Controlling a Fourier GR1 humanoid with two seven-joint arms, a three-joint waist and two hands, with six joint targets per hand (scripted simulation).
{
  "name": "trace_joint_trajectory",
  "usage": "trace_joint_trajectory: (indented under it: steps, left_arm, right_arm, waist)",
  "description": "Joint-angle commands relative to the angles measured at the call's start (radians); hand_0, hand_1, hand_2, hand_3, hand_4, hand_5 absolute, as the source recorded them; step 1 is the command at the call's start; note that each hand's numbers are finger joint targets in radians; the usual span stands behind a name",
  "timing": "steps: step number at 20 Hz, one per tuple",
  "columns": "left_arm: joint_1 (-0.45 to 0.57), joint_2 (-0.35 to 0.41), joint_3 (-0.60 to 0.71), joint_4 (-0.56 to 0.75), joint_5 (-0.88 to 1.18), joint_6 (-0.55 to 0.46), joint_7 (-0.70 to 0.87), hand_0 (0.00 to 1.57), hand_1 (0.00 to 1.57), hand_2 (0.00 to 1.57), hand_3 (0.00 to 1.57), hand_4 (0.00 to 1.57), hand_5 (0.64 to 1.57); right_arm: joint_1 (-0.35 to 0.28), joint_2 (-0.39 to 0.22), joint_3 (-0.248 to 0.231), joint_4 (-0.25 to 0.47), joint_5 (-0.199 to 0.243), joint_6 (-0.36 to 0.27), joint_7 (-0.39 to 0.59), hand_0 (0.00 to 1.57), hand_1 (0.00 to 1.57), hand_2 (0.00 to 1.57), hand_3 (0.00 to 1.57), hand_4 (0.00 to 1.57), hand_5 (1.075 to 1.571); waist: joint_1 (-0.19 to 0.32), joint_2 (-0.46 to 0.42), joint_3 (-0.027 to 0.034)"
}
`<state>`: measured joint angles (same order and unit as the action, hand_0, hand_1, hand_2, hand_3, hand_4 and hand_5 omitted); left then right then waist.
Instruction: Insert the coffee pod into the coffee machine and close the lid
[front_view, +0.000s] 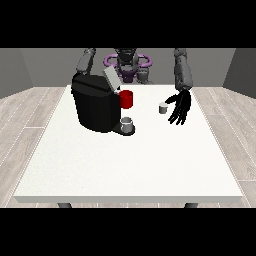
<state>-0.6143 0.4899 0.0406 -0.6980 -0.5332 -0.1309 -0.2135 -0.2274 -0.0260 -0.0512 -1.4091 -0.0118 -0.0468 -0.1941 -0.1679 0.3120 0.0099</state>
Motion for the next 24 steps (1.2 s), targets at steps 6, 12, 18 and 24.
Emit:
trace_joint_trajectory:
  steps: [6,12,18,24]
  left_arm:
    - [0.012,-0.076,-0.058,0.032,-0.093,0.091,-0.034,1.18,1.18,1.20,1.09,0.00,1.571]
    - [-0.009,-0.121,-0.077,0.024,-0.117,0.093,-0.003,1.25,1.25,1.24,1.08,0.11,1.571]
    - [0.032,-0.158,-0.107,0.022,-0.159,0.104,0.014,1.19,1.19,1.28,1.18,0.23,1.571]
    - [0.011,-0.191,-0.090,-0.001,-0.138,0.094,-0.047,1.56,1.56,1.52,1.43,0.71,1.571]
  right_arm:
    - [-0.045,-0.007,-0.032,0.050,-0.026,-0.005,0.026,0.00,0.00,0.00,0.00,0.40,1.571]
    - [-0.054,0.005,-0.024,0.098,0.000,-0.023,-0.021,0.00,0.00,0.00,0.00,0.33,1.571]
    - [-0.011,-0.012,-0.031,0.153,-0.011,0.006,-0.018,0.00,0.00,0.00,0.00,0.31,1.571]
    - [0.005,-0.005,-0.059,0.217,-0.025,-0.006,-0.064,0.00,0.00,0.00,0.00,0.41,1.571]
  waist:
    - [-0.001,-0.010,-0.0102]
    - [-0.006,-0.002,-0.0099]
    - [0.016,-0.092,-0.0100]
    - [0.042,-0.123,-0.0098]
